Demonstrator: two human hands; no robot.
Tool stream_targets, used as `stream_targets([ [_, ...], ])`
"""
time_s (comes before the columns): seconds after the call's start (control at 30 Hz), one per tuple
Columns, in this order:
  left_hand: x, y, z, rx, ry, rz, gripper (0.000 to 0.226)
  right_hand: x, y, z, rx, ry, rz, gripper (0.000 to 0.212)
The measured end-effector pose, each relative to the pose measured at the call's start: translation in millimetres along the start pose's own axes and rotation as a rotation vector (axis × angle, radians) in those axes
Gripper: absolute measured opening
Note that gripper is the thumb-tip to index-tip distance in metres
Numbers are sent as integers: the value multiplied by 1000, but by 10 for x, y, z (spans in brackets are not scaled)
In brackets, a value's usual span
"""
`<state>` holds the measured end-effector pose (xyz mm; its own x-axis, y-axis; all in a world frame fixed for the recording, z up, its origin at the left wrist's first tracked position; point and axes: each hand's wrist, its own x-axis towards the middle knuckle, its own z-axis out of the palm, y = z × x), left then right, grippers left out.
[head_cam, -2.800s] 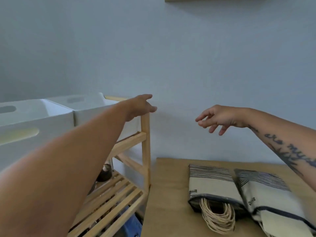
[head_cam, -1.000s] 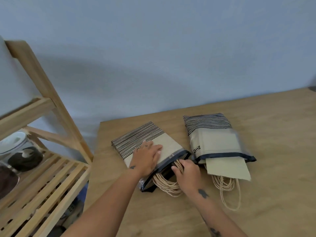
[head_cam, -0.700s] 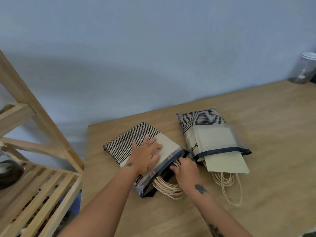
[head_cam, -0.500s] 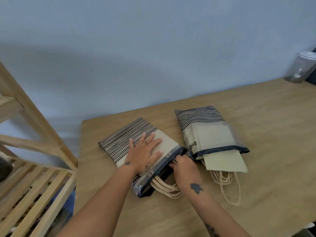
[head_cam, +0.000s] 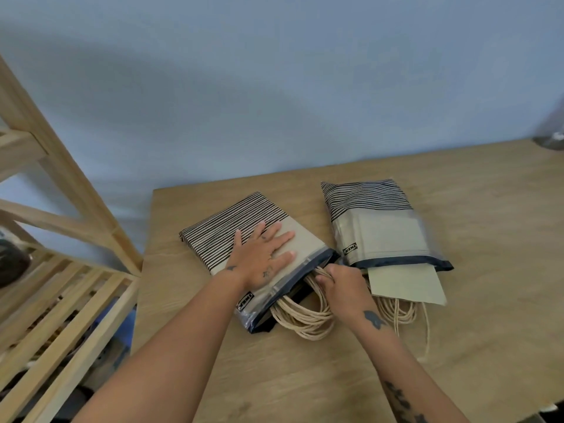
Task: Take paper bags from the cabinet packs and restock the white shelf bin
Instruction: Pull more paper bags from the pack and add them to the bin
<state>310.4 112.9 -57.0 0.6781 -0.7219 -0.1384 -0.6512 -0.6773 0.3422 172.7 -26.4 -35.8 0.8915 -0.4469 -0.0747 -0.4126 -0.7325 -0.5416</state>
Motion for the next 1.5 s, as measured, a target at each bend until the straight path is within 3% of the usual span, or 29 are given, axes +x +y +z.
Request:
stream_targets([
  [0.1, 20, -13, 11, -15, 1, -30, 59, -99, -43, 66, -62, 1, 12, 46],
  [0.23, 51, -20, 32, -16, -9, -37, 59, -256, -65, 126, -154, 0, 8, 47],
  [0.4, 23, -79, 49, -25, -16, 13, 58, -267, 95, -11, -156, 23, -40, 30],
  [0.63, -4, -80, 30, 17, -18, 19, 58, -553, 166, 61, -219, 16, 6, 27],
  [0.9, -14, -73, 31, 37, 3, 43, 58, -814, 334, 74, -43, 127, -60, 25],
  [1.03, -60, -32, 13, 81, 32, 55, 57, -878, 324, 110, 88, 212, -75, 12],
  [1.1, -98, 37, -15, 123, 56, 47, 55, -840, 305, 90, 160, 228, -61, 42],
  [1.23, -225, 235, 20, 212, 198, -90, 48, -628, 264, -6, 312, 153, -26, 60],
  [1.33, -301, 320, 117, 57, 126, -240, 51, -434, 219, -18, 352, 59, 32, 53],
  [1.5, -302, 199, 142, 36, 84, -227, 56, -296, 122, 63, 435, 64, 118, 44],
])
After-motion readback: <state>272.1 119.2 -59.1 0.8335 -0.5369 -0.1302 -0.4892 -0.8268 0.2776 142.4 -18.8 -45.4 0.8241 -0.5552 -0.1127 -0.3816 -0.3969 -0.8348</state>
